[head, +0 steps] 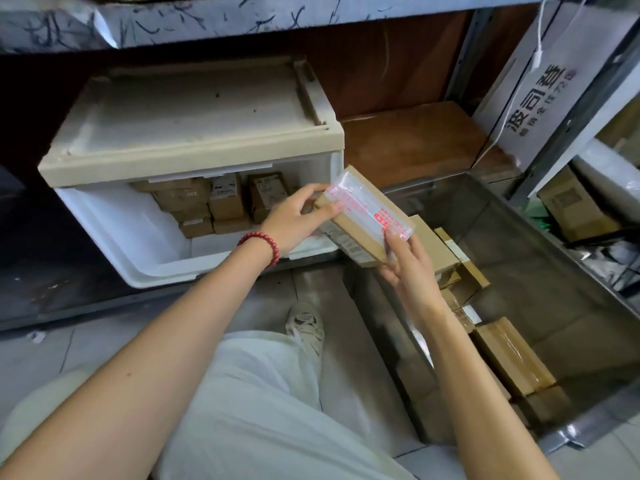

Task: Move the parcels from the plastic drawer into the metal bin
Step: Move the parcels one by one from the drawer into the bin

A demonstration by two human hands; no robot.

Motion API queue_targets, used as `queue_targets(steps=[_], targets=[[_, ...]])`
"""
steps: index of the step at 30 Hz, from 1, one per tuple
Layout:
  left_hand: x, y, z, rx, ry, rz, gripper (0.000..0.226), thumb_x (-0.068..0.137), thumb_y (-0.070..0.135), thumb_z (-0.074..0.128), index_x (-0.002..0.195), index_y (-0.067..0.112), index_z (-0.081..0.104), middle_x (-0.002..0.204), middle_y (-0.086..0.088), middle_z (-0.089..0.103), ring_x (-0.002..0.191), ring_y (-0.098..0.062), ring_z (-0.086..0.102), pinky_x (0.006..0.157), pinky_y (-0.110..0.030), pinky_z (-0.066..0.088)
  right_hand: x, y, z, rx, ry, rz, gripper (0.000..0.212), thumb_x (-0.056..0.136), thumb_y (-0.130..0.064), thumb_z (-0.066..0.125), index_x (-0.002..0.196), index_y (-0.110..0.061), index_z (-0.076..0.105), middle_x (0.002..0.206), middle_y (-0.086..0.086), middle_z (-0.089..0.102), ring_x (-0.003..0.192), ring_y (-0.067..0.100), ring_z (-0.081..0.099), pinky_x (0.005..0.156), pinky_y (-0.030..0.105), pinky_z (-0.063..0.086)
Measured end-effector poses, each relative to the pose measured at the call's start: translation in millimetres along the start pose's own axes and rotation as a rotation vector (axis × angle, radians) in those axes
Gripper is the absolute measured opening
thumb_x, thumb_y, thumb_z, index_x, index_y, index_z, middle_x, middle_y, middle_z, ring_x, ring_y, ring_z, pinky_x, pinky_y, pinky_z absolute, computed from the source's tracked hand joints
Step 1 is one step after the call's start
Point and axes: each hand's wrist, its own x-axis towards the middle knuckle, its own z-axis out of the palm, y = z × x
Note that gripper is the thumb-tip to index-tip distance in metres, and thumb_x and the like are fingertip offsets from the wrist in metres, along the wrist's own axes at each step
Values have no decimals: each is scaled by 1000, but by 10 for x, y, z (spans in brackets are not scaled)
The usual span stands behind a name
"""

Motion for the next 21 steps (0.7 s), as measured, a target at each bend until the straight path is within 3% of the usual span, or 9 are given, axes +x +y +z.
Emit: queue_targets(steps=[2, 4, 7, 12, 18, 21], targets=[[142, 126, 234, 45, 1, 26, 42, 92, 48, 53, 130, 34, 44, 111, 10, 53, 104, -12, 53, 84, -28, 51, 59, -35, -167, 19, 79, 31, 90, 68, -64, 69, 142, -22, 40, 136, -3, 56, 123, 15, 54, 108, 42, 41], [295, 202, 475, 57, -3, 48, 42, 93, 49, 51, 130, 32, 41, 114, 8, 54, 101, -12, 53, 82, -24, 48, 124, -86, -348, 25, 128, 26, 93, 66, -66, 71, 141, -20, 41, 136, -2, 55, 125, 16, 52, 109, 45, 38], [551, 221, 818, 72, -33, 37, 46, 93, 51, 48, 132, 29, 37, 125, 6, 56, 111, -11, 54, 74, -15, 39, 237, -110, -663, 28, 200, 20, 80, 74, -56, 68, 142, -23, 41, 138, -3, 53, 126, 15, 50, 108, 42, 38], [1015, 182, 1324, 167, -97, 42, 46, 92, 52, 50, 130, 28, 44, 135, 0, 50, 114, -17, 50, 87, -28, 39, 464, -54, -1154, -11, 334, 0, 56, 88, -40, 65, 139, -26, 47, 127, -7, 59, 115, 8, 57, 93, 29, 45], [1580, 287, 1836, 263, -164, 118, 42, 91, 38, 60, 130, 24, 52, 128, 0, 48, 104, -11, 49, 89, -24, 39, 823, 176, -1519, 38, 550, 34, 59, 83, -37, 72, 134, -22, 44, 130, -4, 58, 117, 10, 57, 106, 40, 44], [1829, 289, 2062, 296, -169, 147, 41, 92, 34, 59, 131, 25, 52, 132, -2, 49, 116, -18, 50, 95, -30, 39, 996, 235, -1656, 34, 601, 36, 53, 86, -33, 70, 132, -22, 45, 130, -4, 58, 119, 8, 55, 107, 40, 43]])
